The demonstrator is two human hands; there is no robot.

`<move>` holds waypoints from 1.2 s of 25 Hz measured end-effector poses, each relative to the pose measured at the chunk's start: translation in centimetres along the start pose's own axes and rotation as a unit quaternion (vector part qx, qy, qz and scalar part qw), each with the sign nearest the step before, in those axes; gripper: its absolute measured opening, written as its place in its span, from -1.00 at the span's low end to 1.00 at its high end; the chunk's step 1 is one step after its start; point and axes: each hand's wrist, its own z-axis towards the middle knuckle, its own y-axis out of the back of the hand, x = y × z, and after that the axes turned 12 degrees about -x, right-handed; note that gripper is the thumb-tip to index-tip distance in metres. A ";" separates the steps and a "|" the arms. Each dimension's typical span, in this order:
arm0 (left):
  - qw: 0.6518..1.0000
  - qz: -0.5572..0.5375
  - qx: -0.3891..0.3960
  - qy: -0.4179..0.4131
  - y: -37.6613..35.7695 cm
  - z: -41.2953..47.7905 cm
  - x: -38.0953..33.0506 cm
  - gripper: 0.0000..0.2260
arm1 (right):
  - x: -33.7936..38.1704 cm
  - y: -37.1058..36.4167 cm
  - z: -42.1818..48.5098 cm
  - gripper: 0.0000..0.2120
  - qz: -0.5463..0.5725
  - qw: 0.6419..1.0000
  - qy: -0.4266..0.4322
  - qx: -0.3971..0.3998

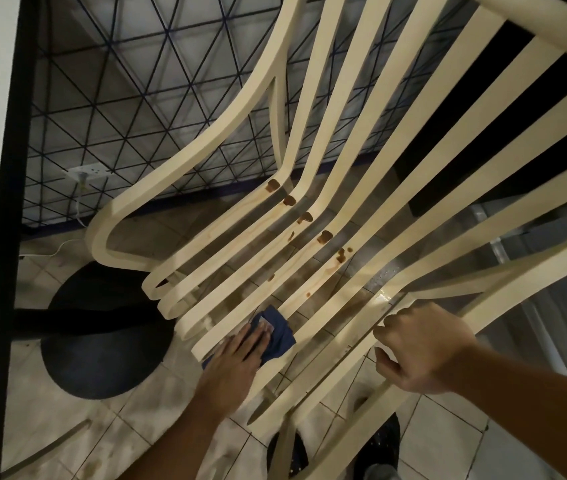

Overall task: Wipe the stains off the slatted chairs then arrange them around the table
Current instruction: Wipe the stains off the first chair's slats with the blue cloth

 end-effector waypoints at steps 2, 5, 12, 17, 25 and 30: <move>0.996 0.026 -0.027 -0.085 -0.5 -0.9 2.1 -0.37 | 0.0 -0.2 -0.1 -0.46 0.004 1.000 -0.003 -0.008; 0.991 0.036 0.013 -0.127 -1.0 -1.2 3.7 -0.32 | -0.2 -0.3 -0.2 -0.46 -0.003 1.000 -0.006 -0.011; 0.992 0.030 0.082 -0.095 -0.2 6.8 -0.6 -0.16 | -0.3 -0.7 -0.1 -0.44 0.006 1.000 -0.003 -0.025; 0.996 -0.014 0.061 -0.060 0.7 12.4 -3.9 -0.21 | -0.3 -1.0 -0.2 -0.45 0.015 0.999 -0.005 -0.034; 0.995 0.017 0.086 -0.053 1.1 5.1 -0.8 -0.27 | -0.5 -1.0 -0.1 -0.47 0.024 0.998 -0.004 -0.052; 0.998 -0.018 -0.001 -0.053 1.0 -0.8 1.9 -0.52 | -0.7 -1.2 -0.3 -0.46 0.029 0.998 -0.003 -0.064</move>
